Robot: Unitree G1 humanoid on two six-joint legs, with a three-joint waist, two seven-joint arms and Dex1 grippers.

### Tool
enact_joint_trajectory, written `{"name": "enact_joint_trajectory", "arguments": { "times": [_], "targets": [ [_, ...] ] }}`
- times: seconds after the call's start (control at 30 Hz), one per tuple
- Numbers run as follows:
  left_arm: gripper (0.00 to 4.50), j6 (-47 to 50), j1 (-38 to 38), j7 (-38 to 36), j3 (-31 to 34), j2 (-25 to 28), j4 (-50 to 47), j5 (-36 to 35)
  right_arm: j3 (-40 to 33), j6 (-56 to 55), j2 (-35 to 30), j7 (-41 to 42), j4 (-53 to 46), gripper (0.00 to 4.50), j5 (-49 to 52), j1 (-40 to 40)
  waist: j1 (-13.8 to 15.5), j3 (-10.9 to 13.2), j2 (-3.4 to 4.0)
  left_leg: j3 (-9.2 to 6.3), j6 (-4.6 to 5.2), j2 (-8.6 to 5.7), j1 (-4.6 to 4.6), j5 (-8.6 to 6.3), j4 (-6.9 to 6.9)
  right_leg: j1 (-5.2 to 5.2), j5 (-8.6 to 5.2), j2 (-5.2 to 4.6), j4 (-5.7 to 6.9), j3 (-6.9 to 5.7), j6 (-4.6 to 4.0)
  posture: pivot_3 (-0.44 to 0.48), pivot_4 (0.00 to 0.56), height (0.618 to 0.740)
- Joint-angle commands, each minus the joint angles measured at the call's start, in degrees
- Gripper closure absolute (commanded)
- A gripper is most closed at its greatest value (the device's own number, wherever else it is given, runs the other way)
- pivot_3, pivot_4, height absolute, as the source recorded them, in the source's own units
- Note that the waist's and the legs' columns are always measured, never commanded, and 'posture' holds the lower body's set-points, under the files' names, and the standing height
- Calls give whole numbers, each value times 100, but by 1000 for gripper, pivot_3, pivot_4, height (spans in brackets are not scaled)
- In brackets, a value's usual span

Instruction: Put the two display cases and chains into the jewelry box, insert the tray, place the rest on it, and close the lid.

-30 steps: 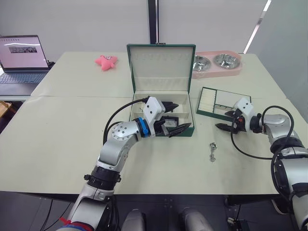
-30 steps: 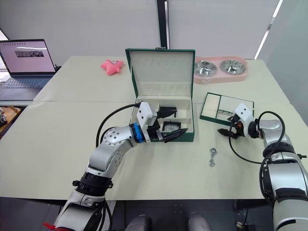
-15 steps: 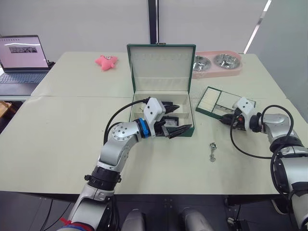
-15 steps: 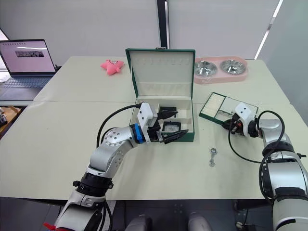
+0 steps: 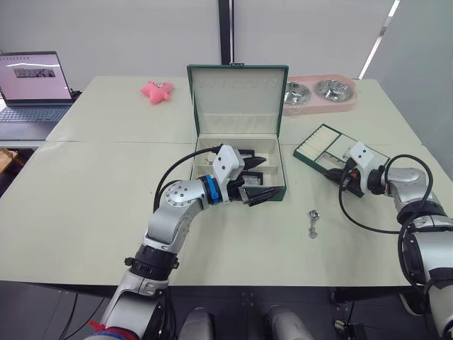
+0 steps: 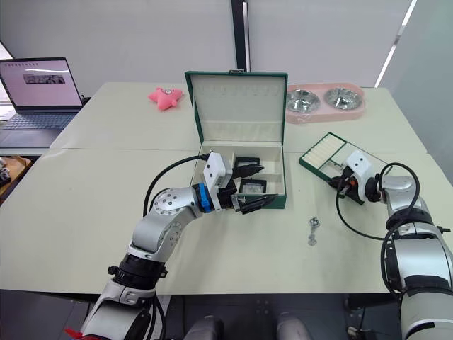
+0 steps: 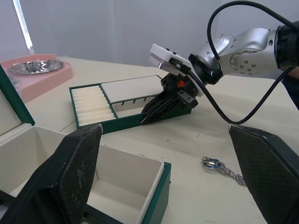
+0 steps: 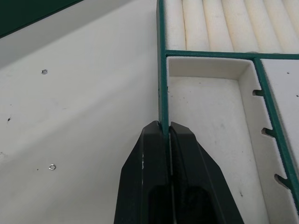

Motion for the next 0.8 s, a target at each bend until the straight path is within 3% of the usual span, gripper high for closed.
{"name": "enact_joint_trajectory", "arguments": {
  "times": [0.03, 0.37, 0.57, 0.8],
  "targets": [
    [0, -26, -54, -9, 23, -37, -181, -96, -229, 10, -100, 11, -83, 4474, 137, -111, 0, 0, 0, 0, 0, 0, 0, 0, 0, 0, 0, 0, 0, 0, 0, 0, 150, 740],
    [0, -67, 23, -31, 145, 49, -189, -135, -369, 202, -458, 513, -810, 4474, 333, 202, 5, 0, 0, 0, 0, -1, -1, 0, 0, 0, 0, 0, 0, 0, 0, 0, 150, 740],
    [0, -146, 158, -134, 214, 151, -206, -162, -533, 1367, -885, 1094, -3318, 4474, 904, 1362, 12, 0, 1, 0, 0, 0, -3, 0, 0, 1, 0, -1, -2, -1, 0, 0, 150, 740],
    [0, -480, 532, -181, 467, 353, -359, -216, -802, 3083, -1428, 1054, -6444, 4474, 1583, 2784, 20, -2, 4, -5, 2, 0, -3, -1, 1, 0, 0, 0, 2, -1, 0, 0, 150, 740]
  ]
}}
